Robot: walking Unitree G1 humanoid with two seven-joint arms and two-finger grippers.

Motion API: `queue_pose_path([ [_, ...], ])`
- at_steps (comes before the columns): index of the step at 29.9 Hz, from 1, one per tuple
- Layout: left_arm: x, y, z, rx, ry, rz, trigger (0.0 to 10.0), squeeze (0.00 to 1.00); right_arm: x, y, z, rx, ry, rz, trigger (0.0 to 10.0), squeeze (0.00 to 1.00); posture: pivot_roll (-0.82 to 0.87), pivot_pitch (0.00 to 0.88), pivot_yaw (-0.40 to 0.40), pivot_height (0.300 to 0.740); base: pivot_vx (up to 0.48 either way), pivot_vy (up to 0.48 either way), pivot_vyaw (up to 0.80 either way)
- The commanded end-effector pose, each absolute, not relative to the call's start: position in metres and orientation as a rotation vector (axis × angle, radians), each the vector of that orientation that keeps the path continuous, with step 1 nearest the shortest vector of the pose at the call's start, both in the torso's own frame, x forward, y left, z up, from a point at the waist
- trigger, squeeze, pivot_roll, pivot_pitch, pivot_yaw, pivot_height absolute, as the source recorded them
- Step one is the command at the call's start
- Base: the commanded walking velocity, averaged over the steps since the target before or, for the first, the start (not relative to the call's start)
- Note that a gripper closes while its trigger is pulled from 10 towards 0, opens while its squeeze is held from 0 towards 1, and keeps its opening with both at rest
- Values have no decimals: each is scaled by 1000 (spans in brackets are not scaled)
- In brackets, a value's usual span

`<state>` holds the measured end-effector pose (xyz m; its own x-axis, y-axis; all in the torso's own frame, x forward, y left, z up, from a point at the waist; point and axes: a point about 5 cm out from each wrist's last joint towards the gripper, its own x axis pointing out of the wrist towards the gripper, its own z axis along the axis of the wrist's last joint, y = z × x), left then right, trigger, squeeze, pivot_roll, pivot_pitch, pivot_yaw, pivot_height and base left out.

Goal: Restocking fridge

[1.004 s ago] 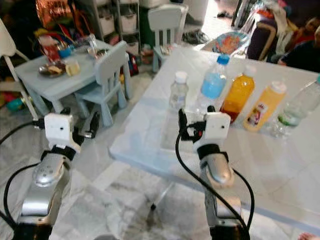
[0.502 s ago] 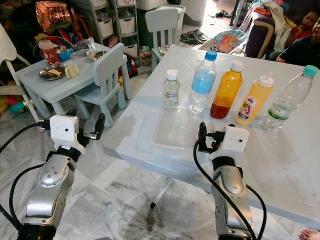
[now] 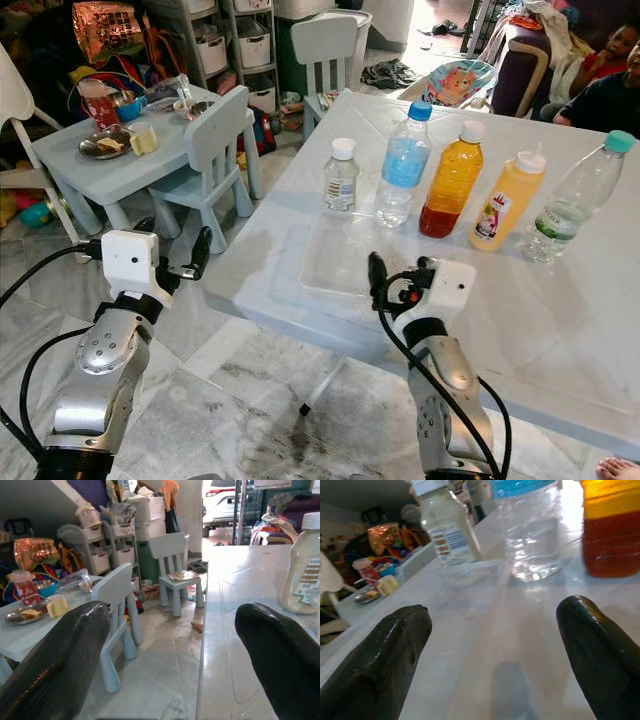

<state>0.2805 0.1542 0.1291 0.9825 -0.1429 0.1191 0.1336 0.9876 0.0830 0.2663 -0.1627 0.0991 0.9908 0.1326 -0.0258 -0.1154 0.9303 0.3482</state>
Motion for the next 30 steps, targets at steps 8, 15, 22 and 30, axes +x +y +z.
queue_pose_path([
  [8,281,152,130,81,-124,-163,10000,0,268,-152,86,447,133,202,10000,0,27,26,18,740,0,0,0],
  [15,279,152,130,83,-123,-165,10000,0,266,-142,83,490,154,259,980,0,33,28,18,740,0,0,0],
  [22,278,152,129,88,-117,-169,10000,0,268,-138,81,546,176,268,0,0,35,32,22,740,0,0,0],
  [30,277,152,129,88,-116,-173,10000,0,267,-136,75,621,222,265,0,0,41,32,20,740,0,0,0],
])
